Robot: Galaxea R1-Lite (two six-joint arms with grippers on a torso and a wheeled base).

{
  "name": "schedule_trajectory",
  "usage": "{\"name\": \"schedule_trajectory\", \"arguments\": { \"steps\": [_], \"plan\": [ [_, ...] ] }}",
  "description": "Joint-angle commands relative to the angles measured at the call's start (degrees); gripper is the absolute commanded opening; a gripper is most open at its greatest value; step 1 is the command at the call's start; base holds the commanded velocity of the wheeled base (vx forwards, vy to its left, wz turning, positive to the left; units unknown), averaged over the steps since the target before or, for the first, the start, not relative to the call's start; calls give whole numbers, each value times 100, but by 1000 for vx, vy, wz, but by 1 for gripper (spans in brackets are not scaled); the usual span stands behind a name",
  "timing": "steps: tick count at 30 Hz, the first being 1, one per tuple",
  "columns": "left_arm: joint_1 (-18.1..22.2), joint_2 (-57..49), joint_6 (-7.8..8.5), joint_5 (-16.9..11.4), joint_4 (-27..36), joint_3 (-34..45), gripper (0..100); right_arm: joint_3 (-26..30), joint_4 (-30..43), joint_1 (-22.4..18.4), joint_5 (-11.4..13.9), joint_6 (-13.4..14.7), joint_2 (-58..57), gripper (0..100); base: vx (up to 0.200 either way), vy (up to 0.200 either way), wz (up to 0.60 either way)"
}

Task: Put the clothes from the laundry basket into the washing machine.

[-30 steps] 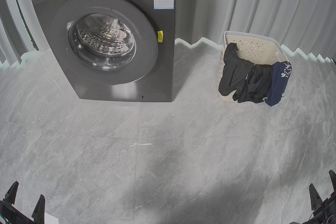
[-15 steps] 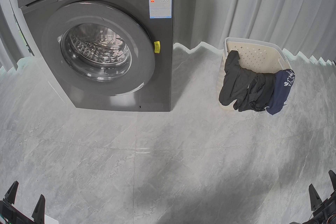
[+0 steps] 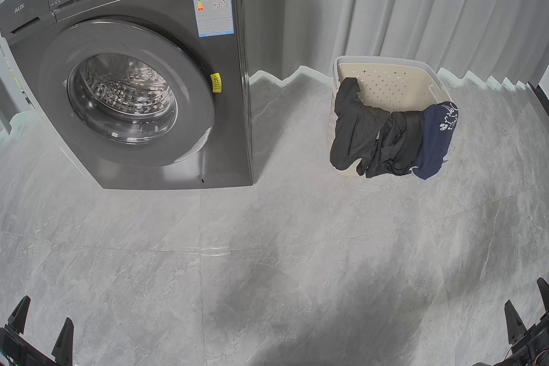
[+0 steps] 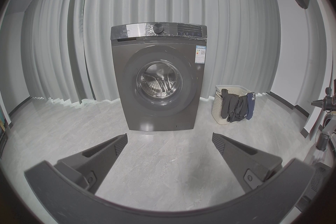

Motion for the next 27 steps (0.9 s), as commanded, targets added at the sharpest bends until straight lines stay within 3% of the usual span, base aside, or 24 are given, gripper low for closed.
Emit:
{"name": "schedule_trajectory", "arguments": {
  "steps": [1, 15, 24, 27],
  "plan": [
    [0, -86, -4, 1, -1, 92, 100, 92, -1, 0, 11, 0, -14, 100, 200, 0, 0],
    [9, -86, 5, 1, -1, 92, 100, 92, -1, 0, 11, 0, -14, 100, 200, 0, 0],
    [9, -77, 5, -8, -1, 92, 100, 92, -1, 0, 2, 0, -14, 100, 0, 0, 0],
    [9, -86, 5, -8, -1, 92, 100, 92, -1, 0, 2, 0, -14, 100, 0, -200, 0]
  ]
}}
